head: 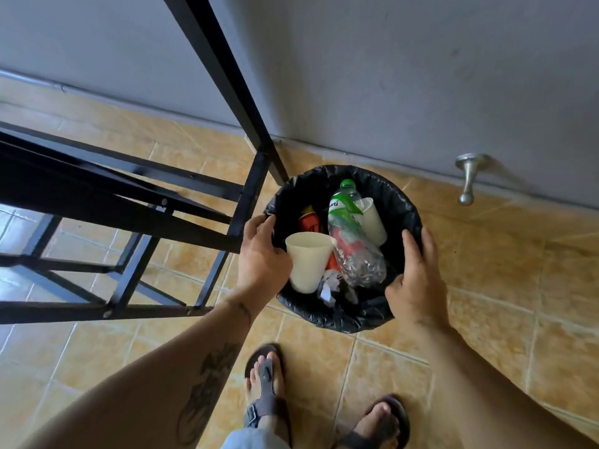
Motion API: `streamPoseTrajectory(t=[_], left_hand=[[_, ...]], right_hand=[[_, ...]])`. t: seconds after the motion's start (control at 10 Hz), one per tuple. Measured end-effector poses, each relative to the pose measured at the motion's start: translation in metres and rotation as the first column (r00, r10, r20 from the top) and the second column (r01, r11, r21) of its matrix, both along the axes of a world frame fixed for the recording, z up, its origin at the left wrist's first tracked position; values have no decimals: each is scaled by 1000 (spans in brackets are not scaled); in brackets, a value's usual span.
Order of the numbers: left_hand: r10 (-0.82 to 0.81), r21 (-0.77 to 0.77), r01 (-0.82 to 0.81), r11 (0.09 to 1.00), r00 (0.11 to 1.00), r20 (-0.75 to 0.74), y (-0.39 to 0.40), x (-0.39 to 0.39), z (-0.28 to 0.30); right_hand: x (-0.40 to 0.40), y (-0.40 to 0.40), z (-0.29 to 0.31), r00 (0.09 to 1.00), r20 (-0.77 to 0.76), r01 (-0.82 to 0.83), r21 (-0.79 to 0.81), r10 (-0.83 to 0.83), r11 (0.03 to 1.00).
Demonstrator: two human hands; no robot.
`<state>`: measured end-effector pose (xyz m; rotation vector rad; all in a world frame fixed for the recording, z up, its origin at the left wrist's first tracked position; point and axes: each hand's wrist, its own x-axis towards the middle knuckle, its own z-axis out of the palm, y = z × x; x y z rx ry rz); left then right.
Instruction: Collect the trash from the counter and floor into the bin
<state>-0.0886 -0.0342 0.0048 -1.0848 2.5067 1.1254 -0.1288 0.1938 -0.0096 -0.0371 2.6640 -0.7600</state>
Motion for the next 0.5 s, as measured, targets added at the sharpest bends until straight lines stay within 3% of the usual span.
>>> streamPoseTrajectory(t=[0.2,0.5], left_hand=[[-73,-18,74,997,996,47,-3,9,-15],[-203,42,198,979,953,227,-5,22,34]], right_hand=[[6,5,-15,998,58,6,-11,-5,1000],[20,31,36,976,203,-81,2,79,997]])
